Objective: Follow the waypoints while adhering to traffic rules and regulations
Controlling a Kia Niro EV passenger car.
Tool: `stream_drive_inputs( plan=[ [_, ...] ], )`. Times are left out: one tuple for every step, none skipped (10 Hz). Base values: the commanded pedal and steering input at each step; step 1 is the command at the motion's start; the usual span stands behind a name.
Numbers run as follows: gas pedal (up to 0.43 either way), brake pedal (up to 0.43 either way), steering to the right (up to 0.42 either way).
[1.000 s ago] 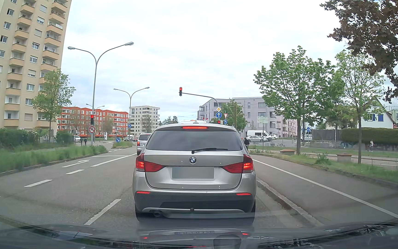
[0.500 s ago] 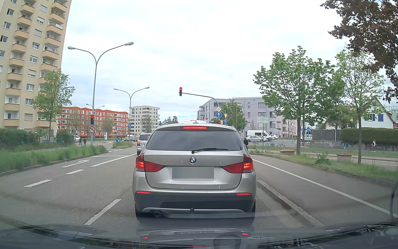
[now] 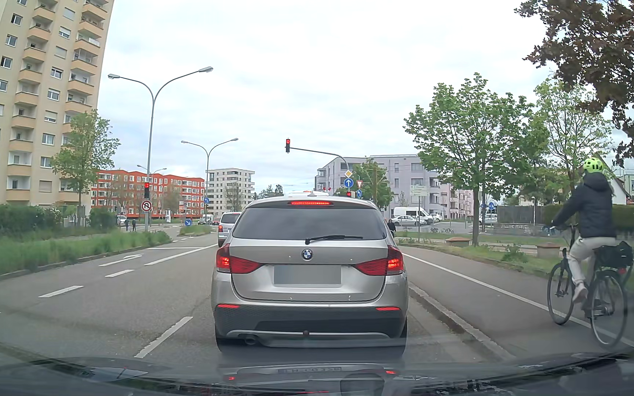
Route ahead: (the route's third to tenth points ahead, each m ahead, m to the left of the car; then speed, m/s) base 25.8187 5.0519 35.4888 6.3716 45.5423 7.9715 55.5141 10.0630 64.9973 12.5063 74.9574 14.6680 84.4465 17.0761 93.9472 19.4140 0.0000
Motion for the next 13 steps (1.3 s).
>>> stream_drive_inputs(
  plan=[
    [0.0, 0.25, -0.009],
    [0.0, 0.25, -0.009],
    [0.0, 0.25, -0.009],
    [0.0, 0.25, -0.009],
    [0.0, 0.25, -0.009],
    [0.0, 0.244, -0.009],
    [0.0, 0.25, -0.01],
    [0.0, 0.25, -0.009],
    [0.0, 0.25, -0.009],
    [0.0, 0.25, -0.01],
    [0.0, 0.25, -0.009],
    [0.0, 0.25, -0.009],
    [0.0, 0.25, -0.009]
  ],
)
